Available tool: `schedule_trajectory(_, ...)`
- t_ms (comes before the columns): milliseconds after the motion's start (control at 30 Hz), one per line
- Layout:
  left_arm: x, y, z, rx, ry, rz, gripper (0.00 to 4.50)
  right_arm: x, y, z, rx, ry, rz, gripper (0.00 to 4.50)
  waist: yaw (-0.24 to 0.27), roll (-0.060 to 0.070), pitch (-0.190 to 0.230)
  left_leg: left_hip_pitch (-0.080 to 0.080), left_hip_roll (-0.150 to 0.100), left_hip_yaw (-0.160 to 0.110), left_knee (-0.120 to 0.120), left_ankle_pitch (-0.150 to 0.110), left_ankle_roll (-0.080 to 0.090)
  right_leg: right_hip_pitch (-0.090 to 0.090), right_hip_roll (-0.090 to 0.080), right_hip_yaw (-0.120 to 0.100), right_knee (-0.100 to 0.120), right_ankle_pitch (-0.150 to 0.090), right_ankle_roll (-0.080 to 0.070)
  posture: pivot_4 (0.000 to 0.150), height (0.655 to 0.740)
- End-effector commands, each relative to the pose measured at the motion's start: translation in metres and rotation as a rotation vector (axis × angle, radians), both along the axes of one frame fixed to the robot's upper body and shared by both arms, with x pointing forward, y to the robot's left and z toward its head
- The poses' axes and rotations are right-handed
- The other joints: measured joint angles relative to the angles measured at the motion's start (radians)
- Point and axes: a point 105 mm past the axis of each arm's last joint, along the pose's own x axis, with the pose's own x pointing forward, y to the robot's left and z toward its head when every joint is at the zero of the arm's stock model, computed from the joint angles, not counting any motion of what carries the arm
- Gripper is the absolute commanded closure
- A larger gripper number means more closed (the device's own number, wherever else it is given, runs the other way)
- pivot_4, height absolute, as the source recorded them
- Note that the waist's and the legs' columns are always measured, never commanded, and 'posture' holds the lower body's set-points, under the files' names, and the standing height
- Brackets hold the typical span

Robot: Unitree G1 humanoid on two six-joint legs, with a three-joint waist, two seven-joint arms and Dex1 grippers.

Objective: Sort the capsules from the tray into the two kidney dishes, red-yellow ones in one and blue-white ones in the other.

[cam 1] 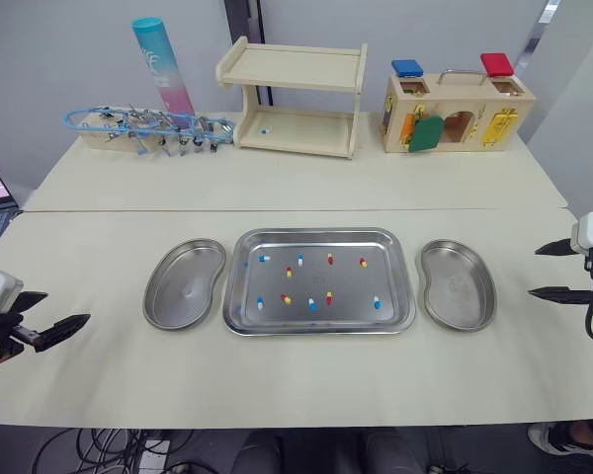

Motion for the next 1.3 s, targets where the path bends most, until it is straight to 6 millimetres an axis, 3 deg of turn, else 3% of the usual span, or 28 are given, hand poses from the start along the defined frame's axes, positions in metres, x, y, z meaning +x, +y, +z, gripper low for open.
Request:
schedule_trajectory(33,0.002,0.003,0.01,0.014,-0.019,0.002,0.03,-0.002,-0.004,0.01,-0.002,-0.035,-0.007,0.0,0.0,0.0,0.0,0.0,0.0,0.0,0.0,0.0,0.0,0.0,0.0,0.0,0.0,0.0,0.0,0.15,0.74)
schedule_trajectory(133,0.001,0.004,0.012,-0.065,-0.031,0.002,0.03,-0.003,-0.009,0.007,-0.001,-0.042,-0.022,0.0,0.001,0.0,0.0,0.0,0.0,0.0,0.0,0.0,0.0,0.0,0.0,0.0,0.0,0.0,0.0,0.15,0.74)
schedule_trajectory(500,-0.011,0.014,0.01,-0.032,-0.033,-0.002,0.03,-0.005,-0.019,-0.002,0.0,-0.038,-0.047,0.0,-0.002,0.0,0.0,0.0,0.0,0.0,0.0,0.0,0.0,0.0,0.0,0.0,0.0,0.0,0.0,0.15,0.74)
schedule_trajectory(1167,-0.022,-0.005,0.006,-0.132,-0.029,-0.041,0.03,-0.006,-0.03,-0.01,-0.022,-0.062,-0.07,0.0,-0.005,0.0,0.0,0.001,0.0,0.0,0.001,0.0,0.0,0.0,0.0,0.0,0.001,0.0,0.0,0.15,0.74)
schedule_trajectory(1300,-0.026,-0.018,0.006,-0.157,-0.031,-0.085,0.03,-0.006,-0.031,-0.01,-0.024,-0.067,-0.074,0.0,-0.005,0.0,0.0,0.0,0.0,0.0,0.001,0.0,0.0,0.0,0.0,0.0,0.001,0.0,0.0,0.15,0.74)
